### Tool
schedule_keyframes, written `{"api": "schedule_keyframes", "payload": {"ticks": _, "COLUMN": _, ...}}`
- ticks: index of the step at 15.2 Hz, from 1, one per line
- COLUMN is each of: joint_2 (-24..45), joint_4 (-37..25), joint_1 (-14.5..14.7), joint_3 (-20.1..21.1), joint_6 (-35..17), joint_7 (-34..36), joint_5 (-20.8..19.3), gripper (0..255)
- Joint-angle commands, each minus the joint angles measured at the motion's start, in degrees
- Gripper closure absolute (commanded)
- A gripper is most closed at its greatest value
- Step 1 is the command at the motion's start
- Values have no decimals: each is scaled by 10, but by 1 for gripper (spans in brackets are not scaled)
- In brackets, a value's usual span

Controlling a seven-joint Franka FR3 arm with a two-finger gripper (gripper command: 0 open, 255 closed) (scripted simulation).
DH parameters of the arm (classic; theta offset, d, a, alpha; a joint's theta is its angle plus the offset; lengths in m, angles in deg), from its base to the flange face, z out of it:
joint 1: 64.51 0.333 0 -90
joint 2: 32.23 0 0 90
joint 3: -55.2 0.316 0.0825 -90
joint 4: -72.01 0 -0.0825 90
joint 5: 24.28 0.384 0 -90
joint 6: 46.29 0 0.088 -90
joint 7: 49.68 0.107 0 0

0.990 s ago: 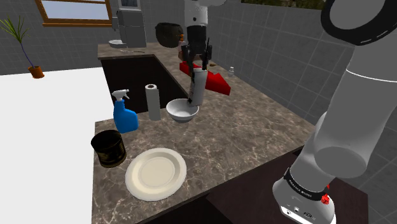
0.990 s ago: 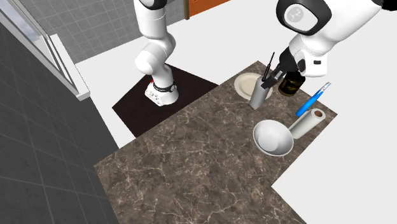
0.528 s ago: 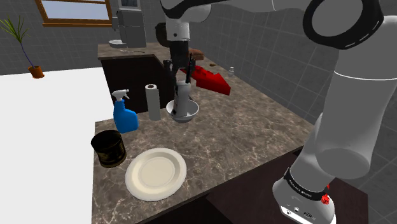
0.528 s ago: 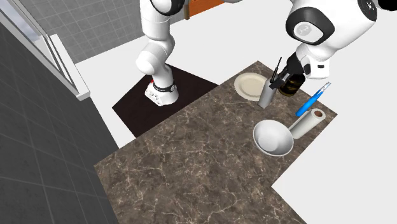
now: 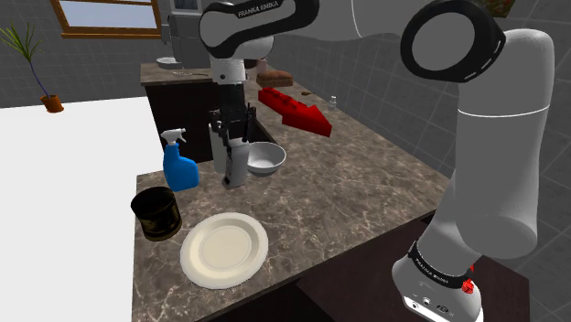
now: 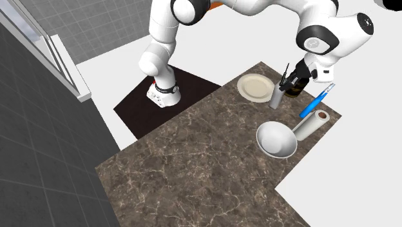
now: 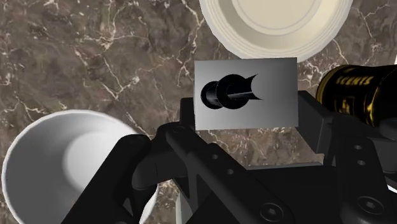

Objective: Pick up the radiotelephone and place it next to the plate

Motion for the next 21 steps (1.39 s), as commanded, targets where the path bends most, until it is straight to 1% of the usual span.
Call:
{"api": "schedule_keyframes", "payload": {"ticks": 1, "joint_2": 6, "joint_4": 11, "joint_1": 3, "joint_3": 1, "joint_6": -18, "joint_7": 2, "joint_5": 1, "gripper": 255}}
{"api": "schedule_keyframes", "payload": {"ticks": 12, "joint_2": 30, "joint_4": 60, "joint_1": 4, "joint_3": 2, "joint_6": -91, "joint_7": -11, "joint_5": 4, "gripper": 255}}
{"api": "schedule_keyframes", "payload": {"ticks": 20, "joint_2": 30, "joint_4": 60, "joint_1": 4, "joint_3": 2, "joint_6": -91, "joint_7": -11, "joint_5": 4, "gripper": 255}}
{"api": "schedule_keyframes", "payload": {"ticks": 21, "joint_2": 30, "joint_4": 60, "joint_1": 4, "joint_3": 2, "joint_6": -91, "joint_7": -11, "joint_5": 4, "gripper": 0}}
